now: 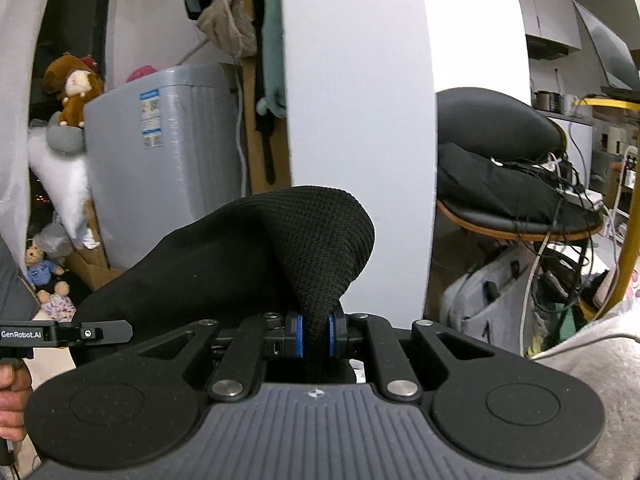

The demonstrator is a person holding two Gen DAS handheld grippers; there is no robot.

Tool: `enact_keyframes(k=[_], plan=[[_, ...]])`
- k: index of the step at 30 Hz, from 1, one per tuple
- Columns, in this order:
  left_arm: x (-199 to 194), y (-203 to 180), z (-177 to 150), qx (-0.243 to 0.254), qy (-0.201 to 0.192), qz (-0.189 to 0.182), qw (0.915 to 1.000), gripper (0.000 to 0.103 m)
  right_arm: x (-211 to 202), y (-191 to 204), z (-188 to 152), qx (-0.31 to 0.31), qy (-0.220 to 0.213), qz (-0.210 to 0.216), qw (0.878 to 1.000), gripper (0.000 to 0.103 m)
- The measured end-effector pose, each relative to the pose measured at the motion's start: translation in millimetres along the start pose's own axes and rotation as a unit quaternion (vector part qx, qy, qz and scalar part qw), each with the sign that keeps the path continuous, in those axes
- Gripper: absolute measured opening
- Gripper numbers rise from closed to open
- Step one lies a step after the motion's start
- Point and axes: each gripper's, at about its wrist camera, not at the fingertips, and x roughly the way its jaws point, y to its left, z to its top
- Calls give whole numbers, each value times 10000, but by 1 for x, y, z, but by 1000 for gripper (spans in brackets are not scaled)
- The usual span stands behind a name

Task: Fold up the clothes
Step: 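Carry the held shorts up and away from the bear print with both tools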

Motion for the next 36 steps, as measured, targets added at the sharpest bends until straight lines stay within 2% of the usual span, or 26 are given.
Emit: enact_keyframes(k=[9,26,36], plan=[[33,4,-21,-212,162,-158,9995,20,25,-28,-8,-16,131,-149,9998,12],[107,49,-87,-661,633,-214,9956,19,101,-74,-64,-49,878,-399,9953,12],[157,68,-109,-455,780,-284,9955,19,135,-100,-89,-180,1131,-628,9914,12]])
